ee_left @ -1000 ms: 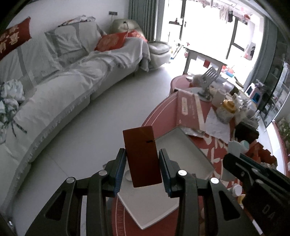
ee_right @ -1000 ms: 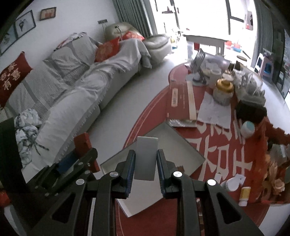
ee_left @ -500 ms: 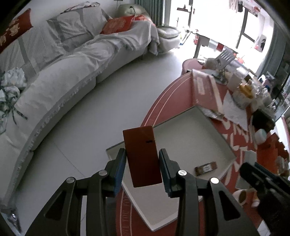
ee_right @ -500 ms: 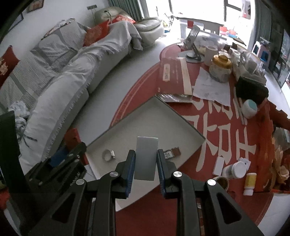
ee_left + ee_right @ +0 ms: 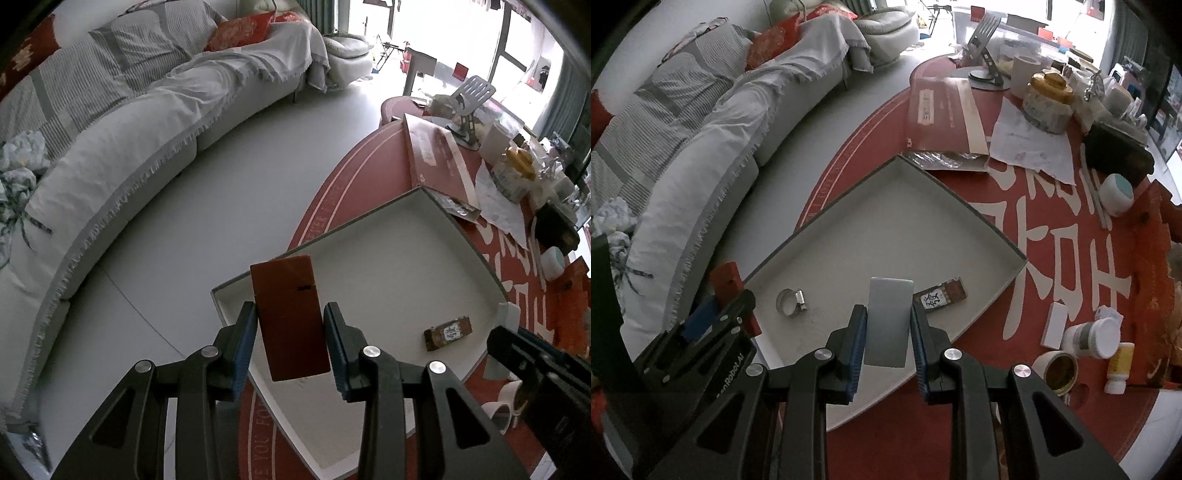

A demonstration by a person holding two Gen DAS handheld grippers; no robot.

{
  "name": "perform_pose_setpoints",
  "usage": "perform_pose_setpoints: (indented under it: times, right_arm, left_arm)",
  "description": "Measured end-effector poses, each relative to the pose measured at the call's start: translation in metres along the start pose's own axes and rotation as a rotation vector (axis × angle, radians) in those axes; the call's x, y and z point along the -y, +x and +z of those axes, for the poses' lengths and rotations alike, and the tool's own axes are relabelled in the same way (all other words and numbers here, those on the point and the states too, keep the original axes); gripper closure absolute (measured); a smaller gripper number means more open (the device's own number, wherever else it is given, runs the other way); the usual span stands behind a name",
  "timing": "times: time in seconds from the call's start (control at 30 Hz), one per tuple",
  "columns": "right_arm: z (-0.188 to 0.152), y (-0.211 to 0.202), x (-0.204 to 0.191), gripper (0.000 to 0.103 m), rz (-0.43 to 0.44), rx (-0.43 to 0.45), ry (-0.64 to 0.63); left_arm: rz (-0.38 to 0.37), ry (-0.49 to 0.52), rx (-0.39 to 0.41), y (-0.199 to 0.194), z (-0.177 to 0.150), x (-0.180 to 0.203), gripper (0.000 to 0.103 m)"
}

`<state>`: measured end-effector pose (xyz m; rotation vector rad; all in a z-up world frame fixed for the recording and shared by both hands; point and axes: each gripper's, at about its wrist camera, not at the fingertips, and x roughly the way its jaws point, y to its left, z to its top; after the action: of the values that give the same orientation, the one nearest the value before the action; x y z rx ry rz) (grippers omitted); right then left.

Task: Organize rigid objects
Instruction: 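Carry the white block and red card over the tray and lower them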

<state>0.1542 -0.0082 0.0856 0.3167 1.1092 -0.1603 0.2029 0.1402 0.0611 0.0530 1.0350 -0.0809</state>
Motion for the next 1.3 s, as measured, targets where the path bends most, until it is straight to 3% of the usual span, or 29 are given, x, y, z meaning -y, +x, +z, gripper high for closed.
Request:
perform_pose_setpoints:
  times: [1.3]
  right_arm:
    - [0.016, 0.057, -0.005, 0.078, -0.037, -0.089, -0.032]
  left_arm:
    - [-0.010, 0.039, -0.087, 0.043, 0.000, 0.001, 0.063]
